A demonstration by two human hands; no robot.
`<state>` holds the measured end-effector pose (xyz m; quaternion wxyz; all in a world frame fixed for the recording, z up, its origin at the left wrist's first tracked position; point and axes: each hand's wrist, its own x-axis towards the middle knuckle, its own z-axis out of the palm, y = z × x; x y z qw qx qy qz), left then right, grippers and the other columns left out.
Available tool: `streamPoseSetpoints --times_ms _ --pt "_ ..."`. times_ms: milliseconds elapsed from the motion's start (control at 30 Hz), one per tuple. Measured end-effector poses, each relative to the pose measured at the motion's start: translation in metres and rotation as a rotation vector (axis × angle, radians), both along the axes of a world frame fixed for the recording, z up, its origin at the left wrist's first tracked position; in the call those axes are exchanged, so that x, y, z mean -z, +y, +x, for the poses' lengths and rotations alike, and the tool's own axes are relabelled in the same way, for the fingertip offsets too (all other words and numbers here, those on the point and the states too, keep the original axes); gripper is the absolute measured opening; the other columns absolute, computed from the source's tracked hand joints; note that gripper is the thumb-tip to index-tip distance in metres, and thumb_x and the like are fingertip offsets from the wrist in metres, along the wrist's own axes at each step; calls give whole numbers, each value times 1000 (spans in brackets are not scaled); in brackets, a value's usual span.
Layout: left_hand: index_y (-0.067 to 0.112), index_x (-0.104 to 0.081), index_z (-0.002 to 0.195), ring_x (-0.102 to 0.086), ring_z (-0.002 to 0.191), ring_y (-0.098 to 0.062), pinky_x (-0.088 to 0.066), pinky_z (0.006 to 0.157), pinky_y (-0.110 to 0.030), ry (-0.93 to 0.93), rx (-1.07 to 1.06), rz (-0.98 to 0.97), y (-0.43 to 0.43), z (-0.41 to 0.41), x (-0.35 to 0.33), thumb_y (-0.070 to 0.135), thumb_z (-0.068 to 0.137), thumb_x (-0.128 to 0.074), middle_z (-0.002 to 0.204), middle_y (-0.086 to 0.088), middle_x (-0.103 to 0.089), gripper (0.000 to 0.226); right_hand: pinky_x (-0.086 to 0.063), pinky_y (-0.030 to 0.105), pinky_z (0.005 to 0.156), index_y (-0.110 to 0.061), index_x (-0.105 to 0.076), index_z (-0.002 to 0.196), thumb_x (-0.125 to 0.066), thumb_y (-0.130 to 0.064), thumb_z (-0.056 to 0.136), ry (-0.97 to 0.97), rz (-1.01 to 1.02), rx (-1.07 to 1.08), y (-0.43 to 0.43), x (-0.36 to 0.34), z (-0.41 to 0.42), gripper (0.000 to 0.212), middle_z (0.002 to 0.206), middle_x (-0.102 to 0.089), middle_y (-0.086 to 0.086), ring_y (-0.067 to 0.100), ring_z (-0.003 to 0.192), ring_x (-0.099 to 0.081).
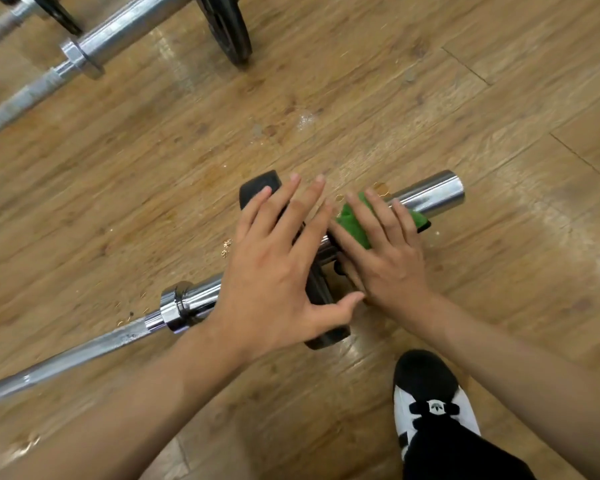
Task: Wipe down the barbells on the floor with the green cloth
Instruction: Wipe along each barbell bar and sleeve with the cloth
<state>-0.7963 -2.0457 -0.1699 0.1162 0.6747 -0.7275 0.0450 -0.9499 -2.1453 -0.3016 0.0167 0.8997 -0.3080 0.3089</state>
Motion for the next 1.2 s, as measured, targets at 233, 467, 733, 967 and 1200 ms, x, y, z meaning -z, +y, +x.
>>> streamPoseSetpoints --times_ms 233,467,733,967,1200 --pt "0 -46 154 -16 157 -44 -3 130 -55 -71 -109 26 13 -7 9 73 84 -63 167 -25 -27 103 -19 51 124 -23 -42 158 -45 -36 111 -47 35 148 -62 7 -33 49 163 -36 17 36 150 -31" --pt "-3 -44 153 -20 156 -46 -11 128 -60 22 -195 -74 -9 -2 15 71 84 -69 164 -31 -30 105 -13 49 127 -19 -49 155 -44 -35 110 -109 82 100 -22 1 42 48 162 -41 13 34 152 -33" --pt "-3 -52 148 -29 153 -44 -12 130 -51 176 -283 -76 -48 31 4 62 89 -58 158 -27 -41 87 -23 51 122 -20 -56 148 -42 -31 109 -180 89 250 -92 0 25 42 155 -50 14 35 144 -42" --pt "-2 -55 145 -34 151 -41 -22 126 -58 239 -259 -15 -70 59 0 55 86 -59 154 -24 -47 82 -29 50 121 -19 -61 143 -47 -31 109 -73 -4 -9 -56 -4 81 40 154 -53 11 33 144 -48" --pt "6 -56 147 -34 150 -28 -16 122 -21 328 -259 76 -86 81 -8 56 83 -55 155 -12 -47 81 -12 45 126 -20 -51 152 -42 -33 110 -165 153 266 -102 -6 54 44 157 -47 9 31 148 -37"
